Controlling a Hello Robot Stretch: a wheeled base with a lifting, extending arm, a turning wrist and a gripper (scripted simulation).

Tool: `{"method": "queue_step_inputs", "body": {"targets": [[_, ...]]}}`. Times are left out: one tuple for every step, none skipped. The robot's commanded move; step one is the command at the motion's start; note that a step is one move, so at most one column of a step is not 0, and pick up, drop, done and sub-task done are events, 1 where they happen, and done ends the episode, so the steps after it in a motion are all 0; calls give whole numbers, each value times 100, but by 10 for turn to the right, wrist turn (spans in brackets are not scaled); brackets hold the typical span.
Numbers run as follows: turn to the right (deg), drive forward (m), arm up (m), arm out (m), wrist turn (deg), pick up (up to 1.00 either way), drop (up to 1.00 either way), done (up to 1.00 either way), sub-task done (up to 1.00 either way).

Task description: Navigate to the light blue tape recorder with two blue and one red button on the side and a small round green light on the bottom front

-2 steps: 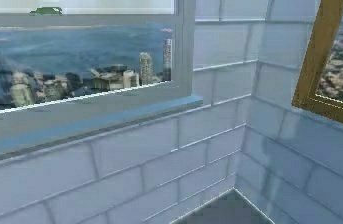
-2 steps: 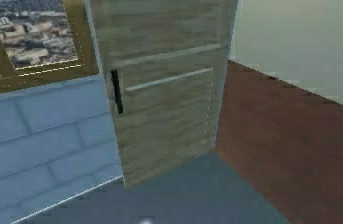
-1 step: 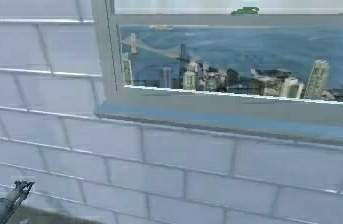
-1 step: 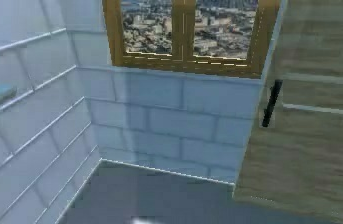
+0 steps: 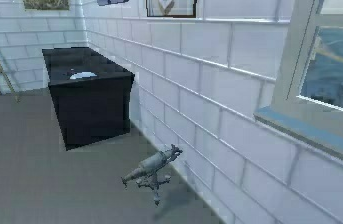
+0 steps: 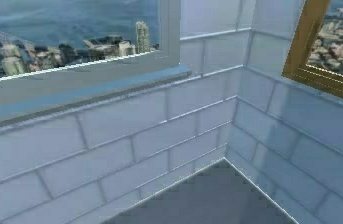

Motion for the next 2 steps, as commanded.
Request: {"method": "queue_step_inputs", "body": {"targets": [[0, 30, 0, 0, 0, 0, 0, 0, 0], [-420, 0, 0, 0, 0, 0, 0, 0, 0]]}}
